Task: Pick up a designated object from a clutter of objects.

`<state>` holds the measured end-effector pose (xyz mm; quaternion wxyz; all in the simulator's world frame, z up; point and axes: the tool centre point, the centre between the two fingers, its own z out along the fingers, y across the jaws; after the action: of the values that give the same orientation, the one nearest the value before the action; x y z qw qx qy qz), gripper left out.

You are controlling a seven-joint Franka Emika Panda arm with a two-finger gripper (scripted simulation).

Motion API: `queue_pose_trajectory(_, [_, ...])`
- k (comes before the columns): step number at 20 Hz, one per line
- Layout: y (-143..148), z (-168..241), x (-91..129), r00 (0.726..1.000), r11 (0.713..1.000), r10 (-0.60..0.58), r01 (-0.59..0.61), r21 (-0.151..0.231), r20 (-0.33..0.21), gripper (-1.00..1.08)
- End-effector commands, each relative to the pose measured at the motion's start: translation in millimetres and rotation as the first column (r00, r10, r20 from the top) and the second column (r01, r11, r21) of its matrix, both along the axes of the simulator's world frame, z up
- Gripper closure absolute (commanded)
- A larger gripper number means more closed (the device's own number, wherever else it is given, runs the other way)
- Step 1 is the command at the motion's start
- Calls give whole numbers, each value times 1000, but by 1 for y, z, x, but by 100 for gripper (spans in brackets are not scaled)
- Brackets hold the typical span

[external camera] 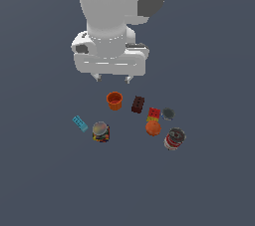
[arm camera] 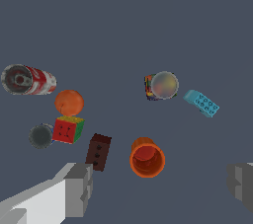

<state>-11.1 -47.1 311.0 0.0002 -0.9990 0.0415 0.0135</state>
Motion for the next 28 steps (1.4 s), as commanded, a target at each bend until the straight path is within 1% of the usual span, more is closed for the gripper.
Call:
queue_pose_trajectory(1, [0, 0, 0, 1000, 1000, 0, 0, 0, 0, -92])
queue_pose_trajectory(11, [19, -12, -1, 1000, 1000, 9, -9, -2, -29, -92])
queue_pose_trajectory(20, [24, -18, 1, 1000, 1000, -6, 6, -5, -27, -92])
queue_pose_trajectory(28, [46, -41, 6, 998, 998, -64, 63, -18, -21, -92])
